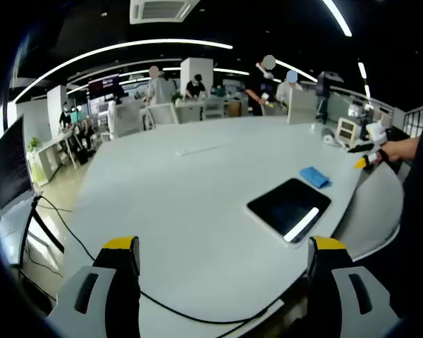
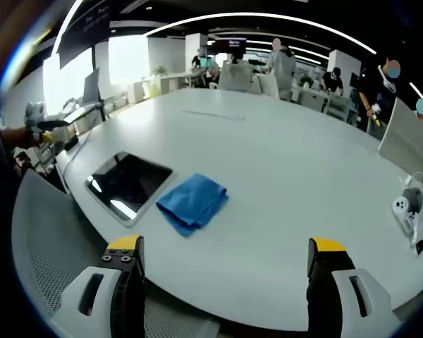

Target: Wipe the mirror surface with the cleaning cloth until all visible marks leave the cleaned area.

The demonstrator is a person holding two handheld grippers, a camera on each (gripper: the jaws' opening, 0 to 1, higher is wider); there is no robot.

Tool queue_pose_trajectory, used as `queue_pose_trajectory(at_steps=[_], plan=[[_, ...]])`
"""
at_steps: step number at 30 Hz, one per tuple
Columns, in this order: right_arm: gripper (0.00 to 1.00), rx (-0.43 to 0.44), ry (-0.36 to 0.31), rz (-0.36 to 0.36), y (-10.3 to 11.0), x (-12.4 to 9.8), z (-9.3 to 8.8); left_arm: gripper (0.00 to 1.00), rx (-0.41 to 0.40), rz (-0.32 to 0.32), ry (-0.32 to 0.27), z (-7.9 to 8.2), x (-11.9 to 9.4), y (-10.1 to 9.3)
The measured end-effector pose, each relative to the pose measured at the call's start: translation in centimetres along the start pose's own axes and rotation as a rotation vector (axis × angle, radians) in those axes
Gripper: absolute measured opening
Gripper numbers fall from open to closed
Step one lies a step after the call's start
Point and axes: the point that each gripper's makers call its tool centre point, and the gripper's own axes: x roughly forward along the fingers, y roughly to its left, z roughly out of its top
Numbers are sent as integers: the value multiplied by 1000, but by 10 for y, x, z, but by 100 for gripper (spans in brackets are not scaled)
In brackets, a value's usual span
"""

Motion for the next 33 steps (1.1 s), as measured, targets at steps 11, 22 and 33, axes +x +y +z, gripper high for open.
queue_pose_trajectory(at_steps=[11, 22, 33], plan=[[95, 3, -6, -3, 2, 2, 6, 99, -14, 14, -51, 8, -8, 24], [95, 7, 4, -7, 14, 6, 5, 99, 70, -22, -8, 7, 2, 19], [94, -14, 11, 2, 19, 11, 10, 99, 20, -20, -25, 7, 4, 19]])
